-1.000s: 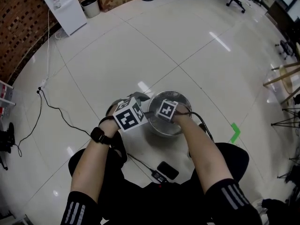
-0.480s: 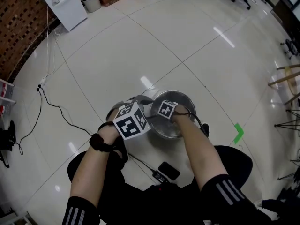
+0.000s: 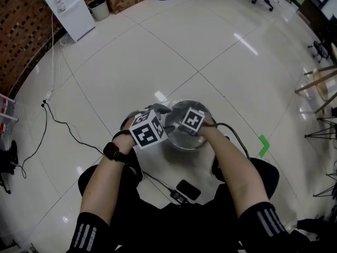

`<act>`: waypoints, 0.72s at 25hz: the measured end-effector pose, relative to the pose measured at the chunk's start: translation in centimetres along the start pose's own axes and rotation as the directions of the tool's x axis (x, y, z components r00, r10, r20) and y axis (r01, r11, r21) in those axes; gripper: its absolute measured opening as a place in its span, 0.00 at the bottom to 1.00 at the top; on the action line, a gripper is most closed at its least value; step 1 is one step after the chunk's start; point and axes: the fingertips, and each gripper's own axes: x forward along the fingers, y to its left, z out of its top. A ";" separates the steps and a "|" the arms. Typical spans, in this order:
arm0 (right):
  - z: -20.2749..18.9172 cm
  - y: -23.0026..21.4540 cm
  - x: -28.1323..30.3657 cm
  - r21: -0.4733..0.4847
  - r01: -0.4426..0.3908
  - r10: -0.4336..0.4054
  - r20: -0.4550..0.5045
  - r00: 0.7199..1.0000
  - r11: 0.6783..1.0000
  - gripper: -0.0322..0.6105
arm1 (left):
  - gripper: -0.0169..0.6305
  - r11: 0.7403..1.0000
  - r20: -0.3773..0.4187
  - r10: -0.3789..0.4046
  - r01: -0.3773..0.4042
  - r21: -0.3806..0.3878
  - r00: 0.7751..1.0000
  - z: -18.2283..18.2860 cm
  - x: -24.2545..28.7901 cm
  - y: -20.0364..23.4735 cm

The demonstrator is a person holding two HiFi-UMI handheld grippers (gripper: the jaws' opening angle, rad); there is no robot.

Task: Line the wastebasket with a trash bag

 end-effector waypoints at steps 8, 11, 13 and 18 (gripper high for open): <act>-1.2 3.8 -6.0 -0.080 -0.008 0.005 -0.030 1.000 0.997 0.41 | 0.38 1.000 0.000 0.020 -0.019 0.023 1.000 0.7 -0.6 -1.5; -0.2 4.5 -9.1 -0.091 0.046 -0.041 0.054 0.998 0.995 0.41 | 0.38 0.999 0.010 0.025 -0.025 0.024 1.000 1.0 -0.9 -2.0; 0.5 4.3 -11.8 -0.092 0.110 -0.098 0.125 0.987 0.990 0.37 | 0.38 0.999 0.017 0.025 -0.026 0.019 1.000 1.2 -0.9 -2.4; 1.5 3.6 -19.0 -0.063 0.241 -0.209 0.318 0.925 0.969 0.08 | 0.37 0.999 0.057 0.052 -0.051 -0.007 0.997 2.0 -1.6 -2.8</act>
